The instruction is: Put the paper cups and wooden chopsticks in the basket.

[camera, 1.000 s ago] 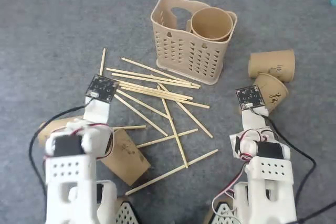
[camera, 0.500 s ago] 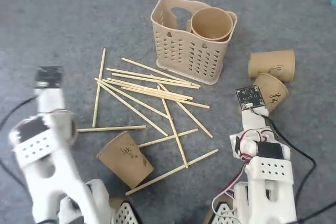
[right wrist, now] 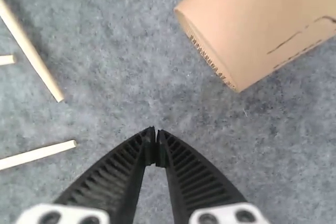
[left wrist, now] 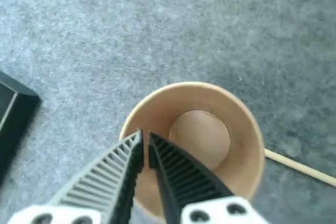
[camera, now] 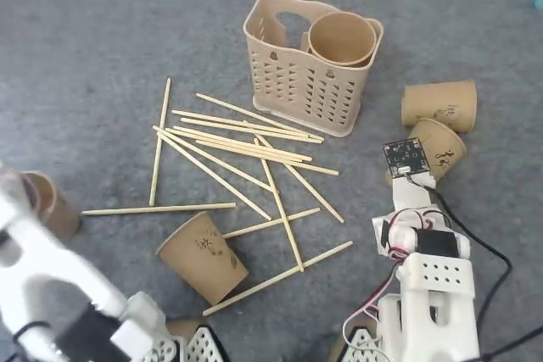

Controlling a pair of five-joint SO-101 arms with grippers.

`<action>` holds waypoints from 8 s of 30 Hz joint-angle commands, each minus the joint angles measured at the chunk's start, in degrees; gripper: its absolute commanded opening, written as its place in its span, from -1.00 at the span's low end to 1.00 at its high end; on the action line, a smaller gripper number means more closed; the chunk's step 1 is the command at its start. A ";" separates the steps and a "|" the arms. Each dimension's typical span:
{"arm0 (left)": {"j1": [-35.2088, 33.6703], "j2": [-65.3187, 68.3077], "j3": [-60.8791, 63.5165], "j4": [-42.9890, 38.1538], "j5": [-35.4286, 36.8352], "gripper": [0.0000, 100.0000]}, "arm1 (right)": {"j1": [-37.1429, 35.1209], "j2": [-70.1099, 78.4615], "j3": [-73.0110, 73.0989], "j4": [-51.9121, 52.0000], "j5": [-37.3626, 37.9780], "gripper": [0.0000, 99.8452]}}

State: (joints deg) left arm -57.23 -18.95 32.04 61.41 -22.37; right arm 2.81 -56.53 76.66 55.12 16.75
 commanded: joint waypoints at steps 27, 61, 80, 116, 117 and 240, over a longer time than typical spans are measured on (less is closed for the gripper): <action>8.97 -10.73 -1.27 12.48 -5.19 -0.75 | 0.75 -1.80 1.14 -0.84 3.16 -0.98; 36.40 -11.34 -39.78 32.97 23.47 -0.97 | 0.66 -1.63 1.14 -1.01 3.16 -0.98; 76.75 14.68 -76.88 12.13 39.03 -0.97 | 0.31 -1.80 2.81 -3.74 3.25 -0.98; 84.31 45.01 -98.07 21.54 24.97 -0.41 | -2.42 -1.89 3.25 -5.14 7.74 -0.98; 84.13 44.04 -99.56 22.77 24.97 -0.42 | -2.42 -1.89 3.25 -5.14 7.74 -0.98; 28.66 -39.12 47.16 -21.10 19.34 -0.50 | -4.70 24.57 -59.96 33.10 0.26 -0.75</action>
State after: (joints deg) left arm -28.31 -57.10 79.52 41.27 -2.51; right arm -7.56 -30.33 13.63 94.59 16.22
